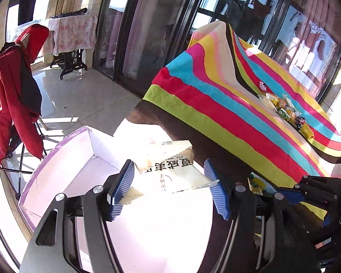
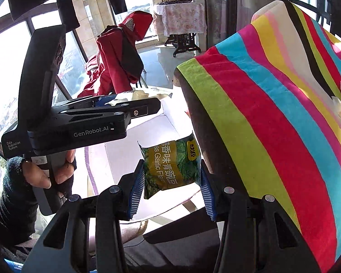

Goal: Organize snacks
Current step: 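Carry both bags to the white box and open both tools to drop them, then move both open tools back over the snack pile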

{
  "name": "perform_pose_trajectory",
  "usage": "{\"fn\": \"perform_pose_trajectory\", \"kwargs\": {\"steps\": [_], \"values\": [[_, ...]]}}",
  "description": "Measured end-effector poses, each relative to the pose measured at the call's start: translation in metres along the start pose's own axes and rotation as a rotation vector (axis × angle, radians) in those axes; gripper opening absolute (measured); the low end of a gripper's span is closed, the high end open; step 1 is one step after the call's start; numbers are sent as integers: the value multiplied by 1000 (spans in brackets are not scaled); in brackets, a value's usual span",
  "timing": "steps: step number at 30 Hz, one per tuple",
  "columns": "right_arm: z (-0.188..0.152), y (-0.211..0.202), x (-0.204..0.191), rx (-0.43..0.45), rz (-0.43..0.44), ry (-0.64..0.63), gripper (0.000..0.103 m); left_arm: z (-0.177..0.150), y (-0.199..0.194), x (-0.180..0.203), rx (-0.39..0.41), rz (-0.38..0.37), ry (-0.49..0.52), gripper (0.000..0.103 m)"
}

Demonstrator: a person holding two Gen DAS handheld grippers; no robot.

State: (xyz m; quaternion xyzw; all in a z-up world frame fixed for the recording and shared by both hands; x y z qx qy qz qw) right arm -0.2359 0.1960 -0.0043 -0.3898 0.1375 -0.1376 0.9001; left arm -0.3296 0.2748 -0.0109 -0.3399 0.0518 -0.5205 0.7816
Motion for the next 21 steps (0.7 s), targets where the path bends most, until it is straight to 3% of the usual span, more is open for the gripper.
{"fn": "perform_pose_trajectory", "kwargs": {"steps": [6, 7, 8, 9, 11, 16, 21], "values": [[-5, 43, -37, -86, 109, -91, 49, -24, 2, -54, -74, 205, -43, 64], [-7, 48, -42, -99, 146, -91, 59, -26, 3, -61, -91, 256, -41, 64], [-7, 51, -43, -103, 170, -81, 68, -27, 4, -66, -103, 325, -30, 71], [-7, 50, -43, -91, 179, -63, 84, -27, 4, -71, -103, 392, -18, 87], [-5, 41, -37, -57, 198, -27, 87, -23, -3, -73, -61, 472, 4, 98], [-2, -2, 4, 60, 151, 73, 87, -6, -8, -51, 21, 482, 37, 101], [-13, -50, 57, 199, 64, 191, 87, 2, 9, 7, 29, 361, 106, 101]]}}
Point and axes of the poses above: each gripper's, at about its wrist camera, not at the fingertips, and y roughly the way its jaws point, x to its right, z to its top, the point moved 1 cm from there along y, roughly the way its jaws point, and after that the axes turned 7 degrees about x, right-handed, at the moved point
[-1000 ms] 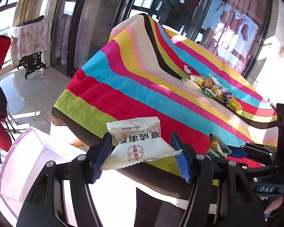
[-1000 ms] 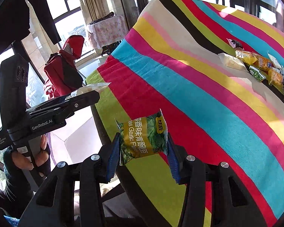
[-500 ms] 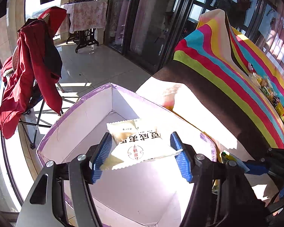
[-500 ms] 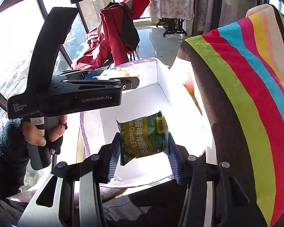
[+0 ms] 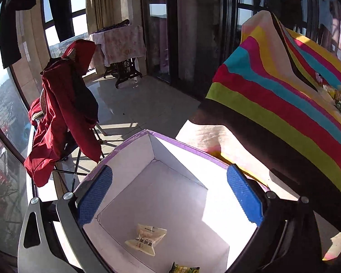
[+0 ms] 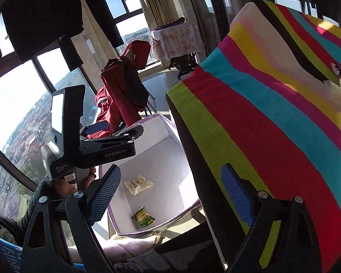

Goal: Organize snacks
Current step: 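Move both open tools back over the snack pile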

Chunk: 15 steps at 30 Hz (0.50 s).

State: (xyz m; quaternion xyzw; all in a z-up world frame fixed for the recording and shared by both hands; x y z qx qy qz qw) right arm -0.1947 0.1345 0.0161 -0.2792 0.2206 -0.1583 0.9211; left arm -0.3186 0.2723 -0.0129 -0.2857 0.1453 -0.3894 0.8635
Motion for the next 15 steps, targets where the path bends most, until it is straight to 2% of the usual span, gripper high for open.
{"fn": "perform_pose_trajectory", "kwargs": {"steps": [4, 8, 10, 13, 15], "values": [[-2, -43, 50, 53, -132, 85, 87, 8, -5, 54, -15, -167, 66, 101], [-11, -92, 111, 137, -279, 205, 88, 28, -14, 112, 22, -286, 162, 101], [-18, -117, 142, 179, -354, 274, 87, 41, -16, 145, 32, -368, 188, 101], [-31, -146, 190, 180, -472, 391, 87, 61, -9, 196, 9, -474, 203, 101], [-41, -159, 222, 157, -540, 468, 87, 71, 2, 232, -7, -515, 219, 101]]}}
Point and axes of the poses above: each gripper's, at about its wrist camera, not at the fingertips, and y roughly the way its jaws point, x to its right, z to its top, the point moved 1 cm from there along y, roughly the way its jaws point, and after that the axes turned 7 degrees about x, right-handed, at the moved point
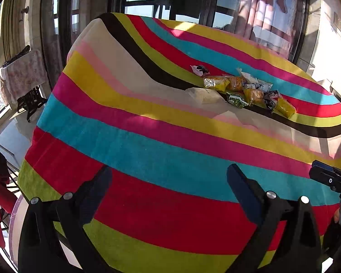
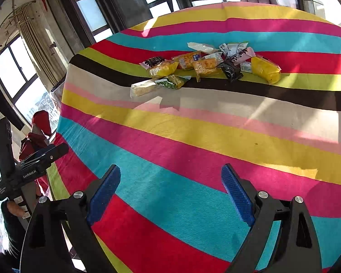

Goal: Organize snacks
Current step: 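Move both open tools back over the snack pile, then grasp the yellow packaged bread with the right tool and lift it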

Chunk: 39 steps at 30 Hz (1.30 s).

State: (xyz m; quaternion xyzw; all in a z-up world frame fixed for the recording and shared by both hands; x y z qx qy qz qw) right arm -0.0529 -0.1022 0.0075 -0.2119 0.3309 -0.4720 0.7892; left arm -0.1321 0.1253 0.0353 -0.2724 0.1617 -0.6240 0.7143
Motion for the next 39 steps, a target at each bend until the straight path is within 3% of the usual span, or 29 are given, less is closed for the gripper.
{"fn": "perform_pose_trajectory", "kwargs": {"steps": [4, 7, 10, 14, 19, 26, 27, 28, 29, 31, 39], "values": [[9, 5, 64, -31, -28, 134, 88, 25, 60, 41, -55, -21, 32, 101], [27, 4, 92, 2, -122, 109, 88, 34, 93, 64, -81, -32, 64, 101], [48, 13, 114, 12, -180, 89, 88, 37, 119, 79, -161, -36, 88, 101], [72, 33, 134, 22, -229, 98, 87, 34, 120, 74, -173, -54, 80, 101], [110, 77, 132, 5, -307, -11, 87, 34, 120, 73, -171, -61, 75, 101], [141, 139, 131, -99, -393, -122, 87, 35, 122, 74, -176, -57, 87, 101], [141, 139, 131, -98, -381, -129, 81, 35, 122, 74, -175, -59, 85, 101], [141, 137, 129, -96, -346, -131, 53, 35, 122, 74, -174, -61, 83, 101], [139, 131, 129, -97, -326, -110, 39, 36, 122, 74, -173, -63, 81, 101], [128, 115, 122, -108, -291, -74, 35, 36, 122, 73, -172, -65, 78, 101], [50, 23, 77, -6, -190, -95, 35, 35, 121, 73, -174, -58, 87, 101]]}}
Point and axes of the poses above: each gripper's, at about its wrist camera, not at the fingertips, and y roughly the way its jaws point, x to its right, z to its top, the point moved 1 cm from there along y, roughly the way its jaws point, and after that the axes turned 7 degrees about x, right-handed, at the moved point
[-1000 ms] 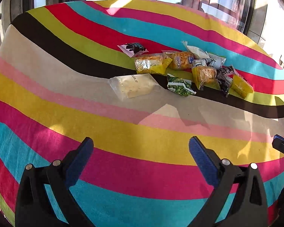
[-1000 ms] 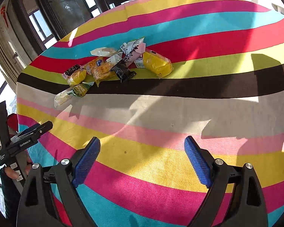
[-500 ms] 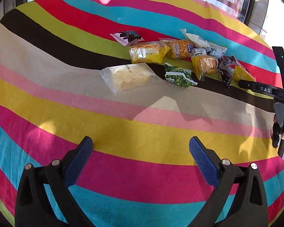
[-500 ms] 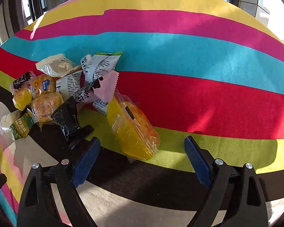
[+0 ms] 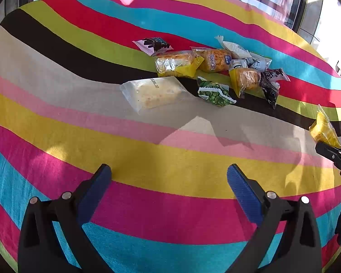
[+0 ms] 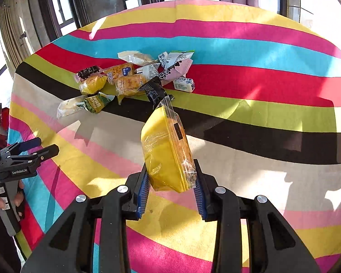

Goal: Organize snacks
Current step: 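Grasp the yellow packaged bread with the right tool and lift it, then grasp the clear round-biscuit bag with the left tool while the right holds the yellow bread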

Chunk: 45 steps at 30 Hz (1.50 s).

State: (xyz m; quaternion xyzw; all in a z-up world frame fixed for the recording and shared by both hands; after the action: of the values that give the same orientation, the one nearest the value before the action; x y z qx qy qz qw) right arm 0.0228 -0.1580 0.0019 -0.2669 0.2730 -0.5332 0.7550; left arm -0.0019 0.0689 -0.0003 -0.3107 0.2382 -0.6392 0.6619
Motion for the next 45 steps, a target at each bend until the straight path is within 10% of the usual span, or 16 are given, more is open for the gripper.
{"fn": "perform_pose_trajectory", "kwargs": {"steps": [14, 22, 30, 45], "values": [[-29, -16, 5, 10, 30, 72, 35, -1, 6, 8, -26, 63, 68, 101], [-29, -11, -3, -9, 31, 35, 35, 6, -6, -23, 16, -70, -106, 101], [-30, -15, 1, 6, 52, 56, 36, 37, 21, -47, -19, 88, -128, 101], [-30, -14, 6, 1, 65, 78, 37, 88, 78, -26, -66, 169, -105, 101]]}}
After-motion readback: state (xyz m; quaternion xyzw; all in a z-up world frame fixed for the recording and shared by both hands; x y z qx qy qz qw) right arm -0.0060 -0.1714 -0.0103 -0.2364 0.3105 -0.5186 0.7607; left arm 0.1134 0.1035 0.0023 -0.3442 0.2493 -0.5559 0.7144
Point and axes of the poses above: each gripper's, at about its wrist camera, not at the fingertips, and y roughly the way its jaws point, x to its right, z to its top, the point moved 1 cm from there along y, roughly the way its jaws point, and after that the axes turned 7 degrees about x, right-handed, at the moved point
